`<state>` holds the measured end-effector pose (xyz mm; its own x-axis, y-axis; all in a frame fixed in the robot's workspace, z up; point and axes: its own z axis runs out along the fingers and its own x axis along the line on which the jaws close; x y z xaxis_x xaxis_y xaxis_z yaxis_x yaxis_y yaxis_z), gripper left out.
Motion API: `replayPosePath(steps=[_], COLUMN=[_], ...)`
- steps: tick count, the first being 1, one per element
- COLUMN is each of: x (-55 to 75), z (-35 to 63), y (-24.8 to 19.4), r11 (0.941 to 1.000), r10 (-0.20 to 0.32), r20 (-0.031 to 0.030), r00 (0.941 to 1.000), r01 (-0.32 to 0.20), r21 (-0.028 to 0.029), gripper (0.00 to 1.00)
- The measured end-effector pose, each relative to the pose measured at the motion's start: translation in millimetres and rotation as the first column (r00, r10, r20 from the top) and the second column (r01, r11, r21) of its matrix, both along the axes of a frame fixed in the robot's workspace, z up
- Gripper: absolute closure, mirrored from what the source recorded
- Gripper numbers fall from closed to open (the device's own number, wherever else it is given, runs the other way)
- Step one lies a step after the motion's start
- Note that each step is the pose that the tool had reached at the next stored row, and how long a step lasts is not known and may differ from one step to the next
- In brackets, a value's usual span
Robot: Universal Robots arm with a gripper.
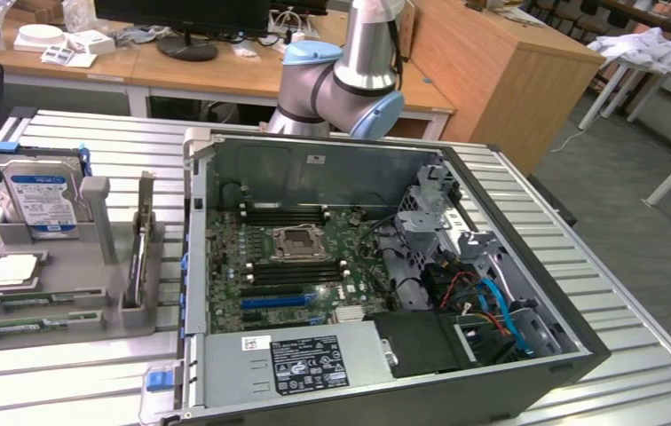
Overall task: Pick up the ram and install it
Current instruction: 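Pick up the ram and move it above insertion slot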
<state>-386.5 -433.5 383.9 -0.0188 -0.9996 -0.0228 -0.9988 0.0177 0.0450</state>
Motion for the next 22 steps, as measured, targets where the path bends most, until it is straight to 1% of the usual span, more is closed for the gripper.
replayPosePath(steps=[1, 7, 13, 17, 22], x=[0.0, 0.3, 4.6, 10.6, 11.8], z=[0.0, 0.0, 0.0, -0.1, -0.1], y=[0.0, 0.1, 0.0, 0.0, 0.0], r11=[1.0000, 1.0000, 0.9999, 0.9999, 0.9998], r10=[0.006, 0.008, 0.011, 0.016, 0.018], r20=[0.0000, 0.0000, -0.0001, 0.0000, 0.0000], r00=[1.0000, 1.0000, 0.9999, 0.9999, 0.9998], r01=[-0.006, -0.008, -0.011, -0.016, -0.018], r21=[0.0000, 0.0000, -0.0001, 0.0000, -0.0001], gripper=[0.89, 0.89, 0.89, 0.89, 0.89])
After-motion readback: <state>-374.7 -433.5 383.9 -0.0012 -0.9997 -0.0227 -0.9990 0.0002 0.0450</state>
